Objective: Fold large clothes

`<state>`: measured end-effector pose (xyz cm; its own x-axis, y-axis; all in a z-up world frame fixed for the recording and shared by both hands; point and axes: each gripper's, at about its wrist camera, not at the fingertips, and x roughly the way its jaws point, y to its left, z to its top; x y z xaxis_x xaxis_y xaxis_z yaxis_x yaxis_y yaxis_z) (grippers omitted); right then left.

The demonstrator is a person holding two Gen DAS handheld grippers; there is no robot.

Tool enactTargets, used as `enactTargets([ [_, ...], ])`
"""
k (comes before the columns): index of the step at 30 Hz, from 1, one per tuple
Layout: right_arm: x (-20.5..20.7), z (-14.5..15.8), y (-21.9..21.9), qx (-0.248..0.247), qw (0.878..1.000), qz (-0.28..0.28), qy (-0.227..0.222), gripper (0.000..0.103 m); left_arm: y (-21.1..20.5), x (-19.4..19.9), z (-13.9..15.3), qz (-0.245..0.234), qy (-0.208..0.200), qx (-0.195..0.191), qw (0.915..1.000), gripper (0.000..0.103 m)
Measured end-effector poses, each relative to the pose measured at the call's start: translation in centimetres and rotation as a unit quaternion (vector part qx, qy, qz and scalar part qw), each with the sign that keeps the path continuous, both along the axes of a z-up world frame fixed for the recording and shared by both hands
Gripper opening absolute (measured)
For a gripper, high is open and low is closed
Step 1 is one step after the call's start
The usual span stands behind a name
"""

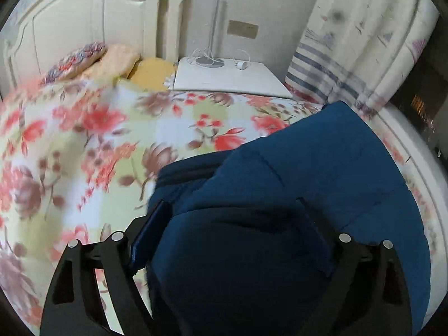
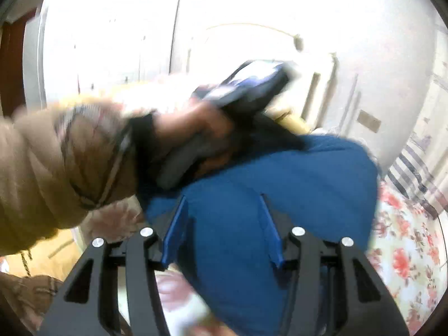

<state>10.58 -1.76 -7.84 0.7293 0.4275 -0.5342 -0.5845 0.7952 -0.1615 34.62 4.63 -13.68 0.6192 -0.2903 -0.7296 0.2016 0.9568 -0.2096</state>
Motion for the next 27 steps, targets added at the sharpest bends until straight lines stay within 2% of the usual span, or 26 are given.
enactTargets([
  [2,1.7,1.5,-3.1,0.022,0.999,-0.030,-0.012,0.049,0.6,0.0,-0.3,-0.001,-0.001,-0.013,0.9999,0.092],
  [5,8.0,3.2,-8.7,0.079,0.992,-0.099,0.007,0.049,0.0,-0.1,-0.4,0.001,-0.009,-0.008,0.9999,0.093],
  [7,12.7,3.7,-10.7,0.095,0.986,-0.130,0.028,0.047,0.5,0.0,-0.6,0.003,-0.013,-0.015,0.9998,0.093],
  [10,19.1,3.8,-11.3,0.104,0.983,-0.142,0.051,0.046,-0.2,-0.4,-0.7,0.005,-0.015,-0.024,0.9996,0.093],
  [12,22.8,2.3,-10.5,0.085,0.983,-0.148,0.073,0.046,0.0,-0.4,-0.9,0.005,-0.015,-0.029,0.9994,0.093],
  [14,27.4,-3.6,-8.0,0.004,0.977,-0.143,0.159,0.046,0.4,-0.2,-1.0,0.014,-0.015,-0.034,0.9992,0.094],
  [15,28.4,-4.8,-8.2,0.018,0.973,-0.144,0.177,0.046,1.0,-0.1,-1.1,0.026,-0.012,-0.043,0.9987,0.099],
  [16,28.8,-4.8,-8.3,0.023,0.972,-0.145,0.182,0.046,1.3,0.1,-1.5,0.035,-0.003,-0.045,0.9984,0.099],
  [18,29.0,-4.3,-7.3,-0.023,0.973,-0.139,0.182,0.046,2.3,0.7,-2.4,0.026,0.019,-0.088,0.9956,0.099],
  [20,29.2,-2.9,-6.5,-0.055,0.973,-0.139,0.178,0.046,2.6,1.0,-2.8,0.021,0.029,-0.104,0.9939,0.099],
  [22,29.1,-0.5,-7.3,-0.026,0.977,-0.157,0.142,0.046,2.7,1.1,-2.9,0.020,0.031,-0.107,0.9936,0.099],
  [24,29.3,0.4,-7.8,0.008,0.978,-0.166,0.130,0.043,2.7,1.0,-2.9,0.021,0.028,-0.107,0.9936,0.099],
  [25,29.7,-0.5,-7.5,0.002,0.976,-0.166,0.141,0.042,2.7,1.0,-2.9,0.022,0.025,-0.105,0.9939,0.099],
  [27,31.1,-5.4,-5.2,-0.074,0.968,-0.148,0.188,0.043,2.7,0.9,-2.8,0.026,0.022,-0.103,0.9941,0.099],
])
